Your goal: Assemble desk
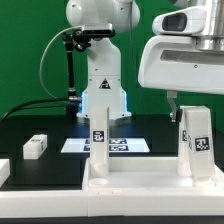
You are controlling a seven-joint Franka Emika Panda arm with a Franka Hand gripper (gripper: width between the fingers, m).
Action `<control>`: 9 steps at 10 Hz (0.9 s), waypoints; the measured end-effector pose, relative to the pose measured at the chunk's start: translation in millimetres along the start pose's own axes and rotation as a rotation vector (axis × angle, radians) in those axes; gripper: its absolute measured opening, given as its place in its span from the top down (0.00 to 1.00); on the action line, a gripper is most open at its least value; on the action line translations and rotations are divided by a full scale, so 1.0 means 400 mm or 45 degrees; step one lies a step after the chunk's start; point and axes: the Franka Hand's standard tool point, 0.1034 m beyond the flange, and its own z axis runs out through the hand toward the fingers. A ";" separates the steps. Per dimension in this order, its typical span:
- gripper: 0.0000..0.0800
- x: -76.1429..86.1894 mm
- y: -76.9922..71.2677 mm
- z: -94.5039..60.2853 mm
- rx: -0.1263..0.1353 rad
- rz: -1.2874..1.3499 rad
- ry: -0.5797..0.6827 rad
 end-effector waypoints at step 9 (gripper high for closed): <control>0.64 0.008 0.009 0.009 0.044 0.885 0.040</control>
Offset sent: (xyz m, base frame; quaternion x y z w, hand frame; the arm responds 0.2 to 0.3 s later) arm 0.0000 0.0000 0.0000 0.0000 0.0000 0.1938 0.9810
